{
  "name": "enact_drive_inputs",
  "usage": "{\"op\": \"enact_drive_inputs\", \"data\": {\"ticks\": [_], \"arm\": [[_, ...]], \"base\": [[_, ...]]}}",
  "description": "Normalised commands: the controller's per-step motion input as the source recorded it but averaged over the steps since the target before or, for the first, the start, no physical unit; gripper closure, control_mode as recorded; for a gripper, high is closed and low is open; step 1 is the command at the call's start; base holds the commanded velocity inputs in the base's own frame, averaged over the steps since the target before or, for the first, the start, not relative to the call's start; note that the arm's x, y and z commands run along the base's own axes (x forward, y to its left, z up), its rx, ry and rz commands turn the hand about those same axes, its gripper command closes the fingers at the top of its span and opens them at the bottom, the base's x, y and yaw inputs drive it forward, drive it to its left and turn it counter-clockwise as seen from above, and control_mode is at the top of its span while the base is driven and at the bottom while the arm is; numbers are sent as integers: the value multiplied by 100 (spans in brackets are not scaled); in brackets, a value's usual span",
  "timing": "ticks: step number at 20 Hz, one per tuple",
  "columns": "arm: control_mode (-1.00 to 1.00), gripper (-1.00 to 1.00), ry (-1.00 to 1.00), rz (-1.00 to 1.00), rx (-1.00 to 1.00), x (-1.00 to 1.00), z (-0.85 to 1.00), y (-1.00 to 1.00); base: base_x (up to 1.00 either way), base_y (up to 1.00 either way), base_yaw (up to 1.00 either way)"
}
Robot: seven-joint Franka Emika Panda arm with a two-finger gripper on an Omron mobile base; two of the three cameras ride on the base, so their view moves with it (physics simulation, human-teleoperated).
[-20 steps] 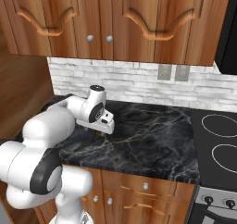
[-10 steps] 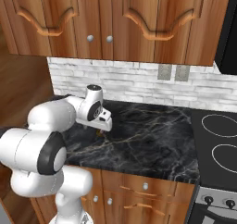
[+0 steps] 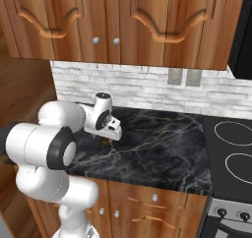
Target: Place the sweet potato in the correct fridge rack based on whether it is a fruit or vegetable. Finally, close the fridge door.
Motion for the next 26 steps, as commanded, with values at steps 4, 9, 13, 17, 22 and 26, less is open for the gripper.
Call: {"op": "enact_drive_inputs", "data": {"ticks": [4, 9, 13, 17, 22, 26], "arm": [[-100, -100, 0, 0, -1, 38, -23, 0], [-100, -100, 0, 0, 0, 30, -17, 0], [-100, -100, 0, 0, 0, 22, -16, 0], [-100, -100, 0, 0, 0, 17, -23, 0], [-100, 100, 0, 0, -1, 1, -42, 0], [-100, 100, 0, 0, -1, 0, -36, 0]], "base": [[0, 0, 0], [0, 0, 0], [0, 0, 0], [0, 0, 0], [0, 0, 0], [0, 0, 0]]}}
